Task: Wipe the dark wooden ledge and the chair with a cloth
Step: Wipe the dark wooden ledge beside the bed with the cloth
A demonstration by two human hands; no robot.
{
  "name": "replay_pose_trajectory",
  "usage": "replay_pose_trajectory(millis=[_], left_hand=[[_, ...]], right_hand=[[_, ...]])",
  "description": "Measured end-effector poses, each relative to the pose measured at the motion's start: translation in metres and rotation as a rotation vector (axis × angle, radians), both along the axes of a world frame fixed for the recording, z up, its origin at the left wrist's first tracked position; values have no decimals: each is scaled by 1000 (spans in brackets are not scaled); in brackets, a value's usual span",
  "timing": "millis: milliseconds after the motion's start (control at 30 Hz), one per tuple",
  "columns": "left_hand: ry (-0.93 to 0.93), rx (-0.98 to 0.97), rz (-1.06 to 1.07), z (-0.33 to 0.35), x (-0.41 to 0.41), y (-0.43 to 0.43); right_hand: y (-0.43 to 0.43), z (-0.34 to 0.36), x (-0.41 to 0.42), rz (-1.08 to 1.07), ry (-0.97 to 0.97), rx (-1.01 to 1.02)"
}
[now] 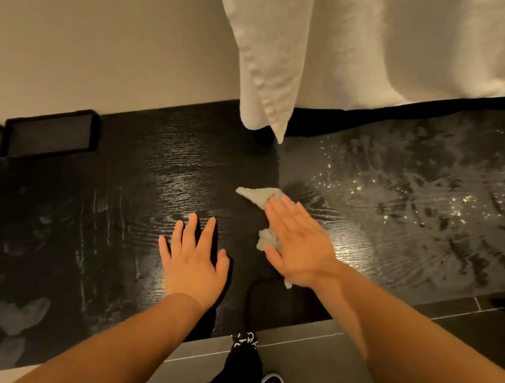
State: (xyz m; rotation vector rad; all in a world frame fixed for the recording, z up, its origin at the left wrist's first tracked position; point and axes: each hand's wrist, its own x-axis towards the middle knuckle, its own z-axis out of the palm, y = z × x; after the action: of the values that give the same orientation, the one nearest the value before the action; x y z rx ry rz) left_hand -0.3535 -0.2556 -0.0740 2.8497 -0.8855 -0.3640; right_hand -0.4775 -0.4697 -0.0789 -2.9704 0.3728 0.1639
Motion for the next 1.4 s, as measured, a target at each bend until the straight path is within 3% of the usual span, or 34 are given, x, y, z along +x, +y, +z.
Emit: replay_pose_trajectory(millis=[167,267,433,700,867,967,1033,1200,1300,1400], left_hand=[[-13,-155,-10,4,32,-39],[-19,-169,-63,2,69,-79],[-47,-4,-185,-7,88,-105],[-36,-21,-178,-3,87,-105],[-29,-22,-186,-2,89,-104],[-32,-5,-199,-2,88,-102],[-33,-10,-198,-3,89,-102],[-42,-16,-196,-5,88,-103],[-46,-17,-198,-5,88,-103],[-51,-8,-199,-6,88,-103]], right_hand=[[-40,0,31,-377,45,3],[-9,0,30,-289,31,-35],[-8,2,21,-48,56,17],[-79,5,58,-434,117,46],[-13,0,37,-234,30,-12],[-33,0,31,-89,65,-6],[-61,1,40,-105,111,-36],[-76,5,67,-430,111,45],[-28,4,56,-277,8,3],[-13,2,50,-119,59,49]])
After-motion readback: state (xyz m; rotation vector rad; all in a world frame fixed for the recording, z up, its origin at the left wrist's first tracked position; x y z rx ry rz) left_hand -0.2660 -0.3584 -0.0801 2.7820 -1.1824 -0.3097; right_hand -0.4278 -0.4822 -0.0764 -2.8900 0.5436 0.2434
